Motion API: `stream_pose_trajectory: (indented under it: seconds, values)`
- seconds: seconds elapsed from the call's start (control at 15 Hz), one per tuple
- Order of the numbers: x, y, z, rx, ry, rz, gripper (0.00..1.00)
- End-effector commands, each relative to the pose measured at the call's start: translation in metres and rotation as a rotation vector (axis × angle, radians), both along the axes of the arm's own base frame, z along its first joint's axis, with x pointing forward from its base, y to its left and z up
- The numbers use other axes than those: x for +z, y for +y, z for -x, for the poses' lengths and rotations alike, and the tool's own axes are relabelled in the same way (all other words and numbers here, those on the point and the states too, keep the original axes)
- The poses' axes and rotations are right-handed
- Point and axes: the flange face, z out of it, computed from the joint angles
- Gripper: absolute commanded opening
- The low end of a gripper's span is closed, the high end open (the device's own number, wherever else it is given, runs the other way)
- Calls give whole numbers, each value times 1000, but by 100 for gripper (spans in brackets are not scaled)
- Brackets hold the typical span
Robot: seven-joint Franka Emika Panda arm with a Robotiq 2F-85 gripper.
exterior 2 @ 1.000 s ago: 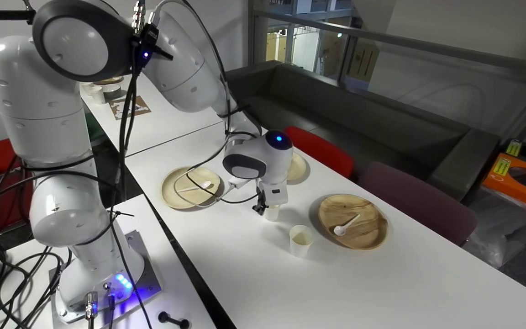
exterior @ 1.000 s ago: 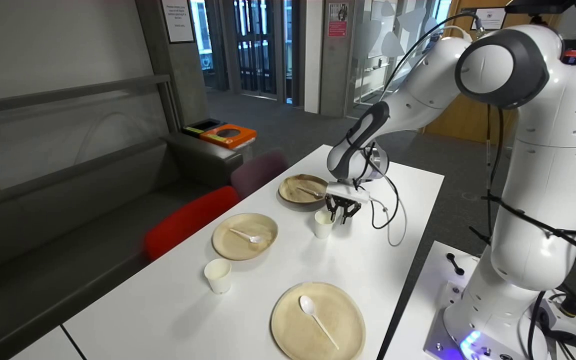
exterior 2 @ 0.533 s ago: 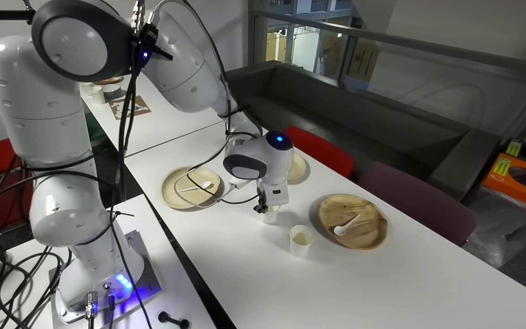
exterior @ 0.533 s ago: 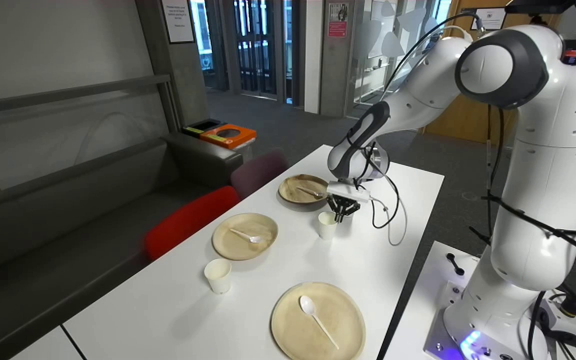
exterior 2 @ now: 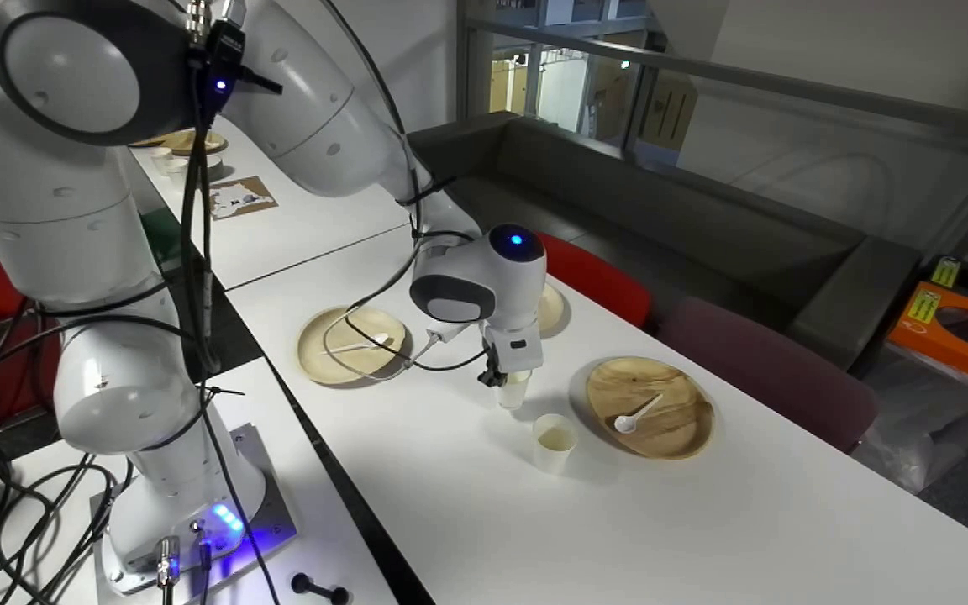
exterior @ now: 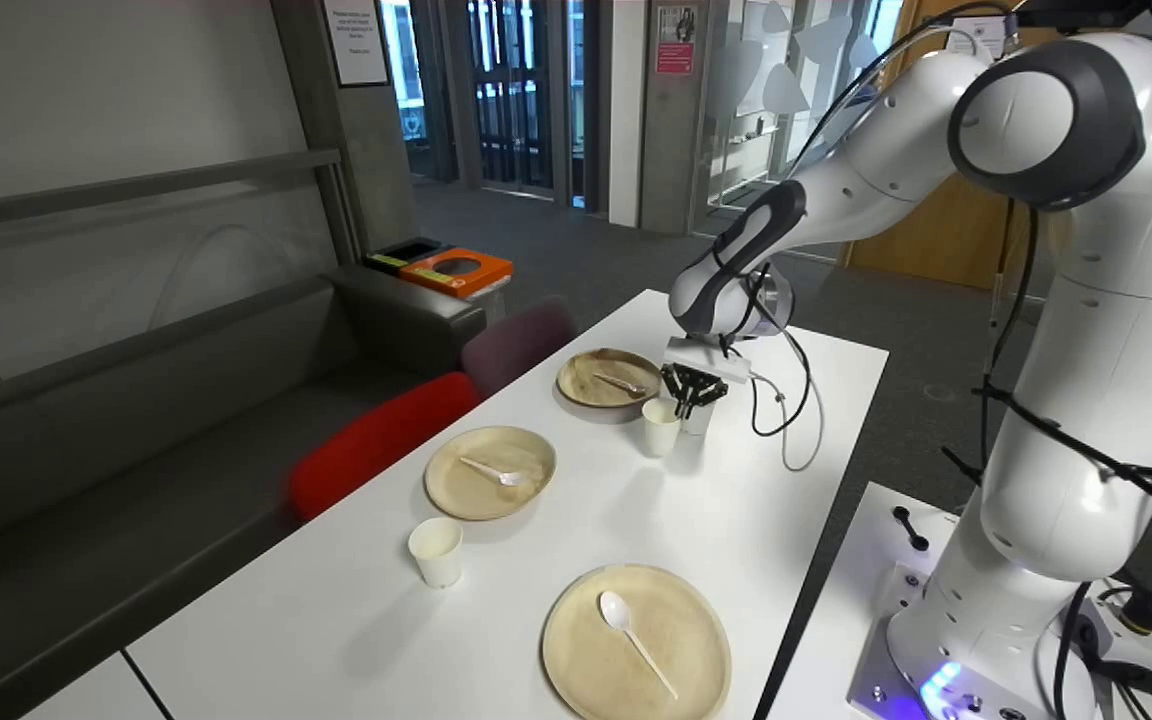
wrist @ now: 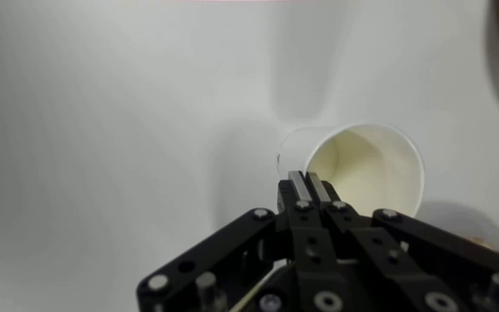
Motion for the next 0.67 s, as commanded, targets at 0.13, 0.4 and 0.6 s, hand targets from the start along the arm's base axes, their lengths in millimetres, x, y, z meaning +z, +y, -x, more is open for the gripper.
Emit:
stream_pose_trajectory:
  seconds: [0.13, 0.4, 0.6]
  values:
    - [53, -25, 31, -48, -79, 4, 1]
    - [79, -35, 44, -68, -132, -4, 1]
    - [92, -40, 49, -90, -149, -10, 1]
